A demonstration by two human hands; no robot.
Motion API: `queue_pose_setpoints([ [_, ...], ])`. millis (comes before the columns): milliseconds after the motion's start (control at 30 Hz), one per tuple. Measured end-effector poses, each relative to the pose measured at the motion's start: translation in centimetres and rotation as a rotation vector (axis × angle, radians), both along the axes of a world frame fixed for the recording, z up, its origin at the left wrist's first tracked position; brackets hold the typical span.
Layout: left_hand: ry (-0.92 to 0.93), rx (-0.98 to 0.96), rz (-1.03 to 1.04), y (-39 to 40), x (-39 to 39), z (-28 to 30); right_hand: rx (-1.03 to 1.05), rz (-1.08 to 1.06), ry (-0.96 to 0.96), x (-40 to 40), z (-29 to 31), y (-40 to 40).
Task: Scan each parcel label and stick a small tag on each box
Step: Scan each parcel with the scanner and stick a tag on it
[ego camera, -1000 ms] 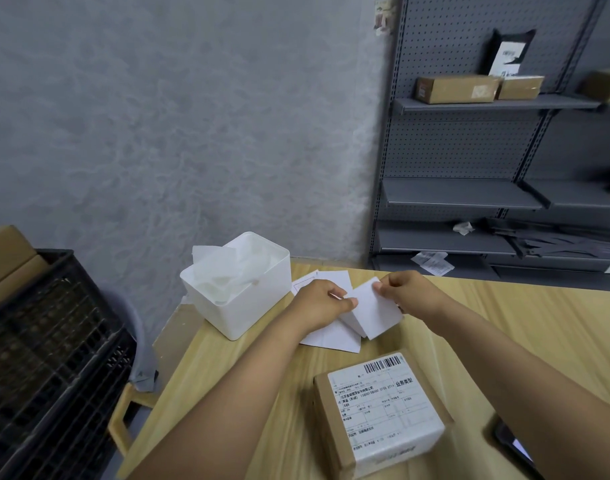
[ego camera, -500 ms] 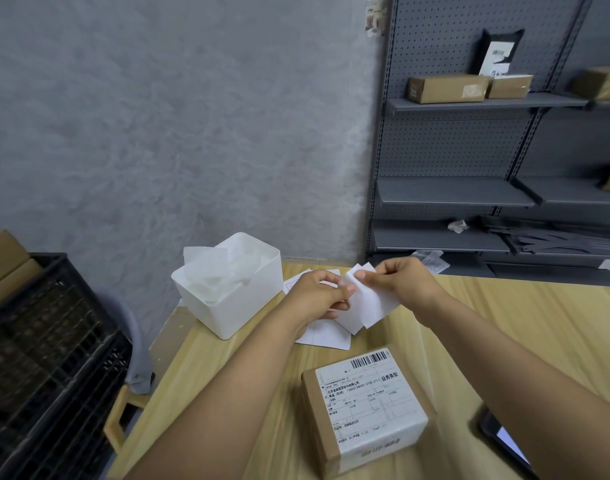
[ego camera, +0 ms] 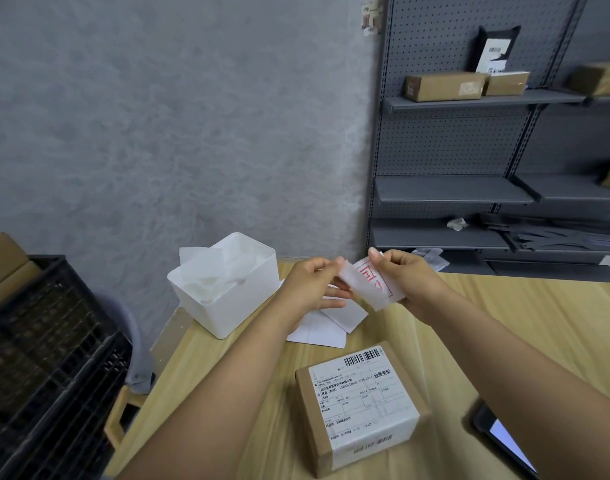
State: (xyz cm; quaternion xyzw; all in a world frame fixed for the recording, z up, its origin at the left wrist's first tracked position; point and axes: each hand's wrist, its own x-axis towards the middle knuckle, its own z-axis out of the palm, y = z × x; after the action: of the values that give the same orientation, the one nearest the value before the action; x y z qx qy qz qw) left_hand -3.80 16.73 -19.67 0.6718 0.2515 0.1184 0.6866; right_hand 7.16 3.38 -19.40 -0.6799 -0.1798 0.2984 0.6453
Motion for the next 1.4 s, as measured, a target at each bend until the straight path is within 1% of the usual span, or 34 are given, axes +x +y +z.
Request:
queue_pose_setpoints([
  [67,0.115,0.097,0.023,0.4,0.2,0.0,-0.028,-0.001,-0.014,0.4,0.1,-0.2],
  [100,0.144,0.141,0.01,0.6,0.2,-0.2,-0.025,0.004,-0.02,0.6,0.1,-0.3],
  [133,0.144,0.155,-0.013,0.6,0.2,-0.3,-0.014,0.004,-0.023,0.7,0.1,-0.4],
  [200,0.123,0.113,-0.051,0.5,0.1,-0.4,-0.014,-0.03,-0.063,0.9,0.0,-0.3],
  [233,0.119,0.079,-0.055,0.5,0.0,-0.4,-0.045,-0.067,-0.117,1.0,-0.2,-0.3],
  [300,0.115,0.038,-0.036,0.3,0.1,-0.1,-0.18,-0.111,-0.305,0.9,-0.5,-0.1],
  [367,0.106,0.05,-0.005,0.3,0.2,0.0,-0.33,-0.057,-0.508,0.8,-0.5,0.0],
  [400,0.099,0.07,0.003,0.4,0.2,0.1,-0.363,-0.001,-0.557,0.6,-0.6,-0.1],
  [433,0.091,0.092,0.002,0.4,0.1,0.1,-0.372,0.055,-0.559,0.4,-0.7,-0.1],
  [533,0.078,0.132,-0.027,0.5,0.0,0.3,-0.372,0.159,-0.454,-0.4,-0.7,-0.3],
  [633,0.092,0.2,-0.062,0.5,-0.1,0.4,-0.337,0.158,-0.387,-0.2,-0.7,-0.2],
  [733,0.103,0.24,-0.066,0.7,-0.1,0.1,-0.324,0.156,-0.375,0.0,-0.7,-0.2],
  [800,0.108,0.245,-0.065,0.9,0.0,-0.1,-0.344,0.147,-0.392,0.1,-0.9,0.0],
  [900,0.15,0.29,-0.007,1.6,0.2,-0.6,-0.354,0.045,-0.417,0.7,-1.3,0.2],
  [1000,0.234,0.395,0.086,2.8,0.4,-1.5,-0.374,-0.039,-0.446,1.5,-1.5,-0.2],
  [1100,0.347,0.542,0.134,3.5,0.4,-2.4,-0.391,-0.1,-0.473,2.3,-1.8,-1.0],
  [1200,0.428,0.664,0.126,3.8,0.1,-3.2,-0.391,-0.184,-0.494,2.8,-1.8,-1.9],
  [1333,0.523,0.771,0.024,3.9,-0.2,-3.4,-0.317,-0.15,-0.539,2.5,-1.4,-2.7],
  [1400,0.515,0.865,-0.037,3.4,-0.2,-2.5,-0.306,-0.142,-0.612,2.0,-1.2,-2.5],
])
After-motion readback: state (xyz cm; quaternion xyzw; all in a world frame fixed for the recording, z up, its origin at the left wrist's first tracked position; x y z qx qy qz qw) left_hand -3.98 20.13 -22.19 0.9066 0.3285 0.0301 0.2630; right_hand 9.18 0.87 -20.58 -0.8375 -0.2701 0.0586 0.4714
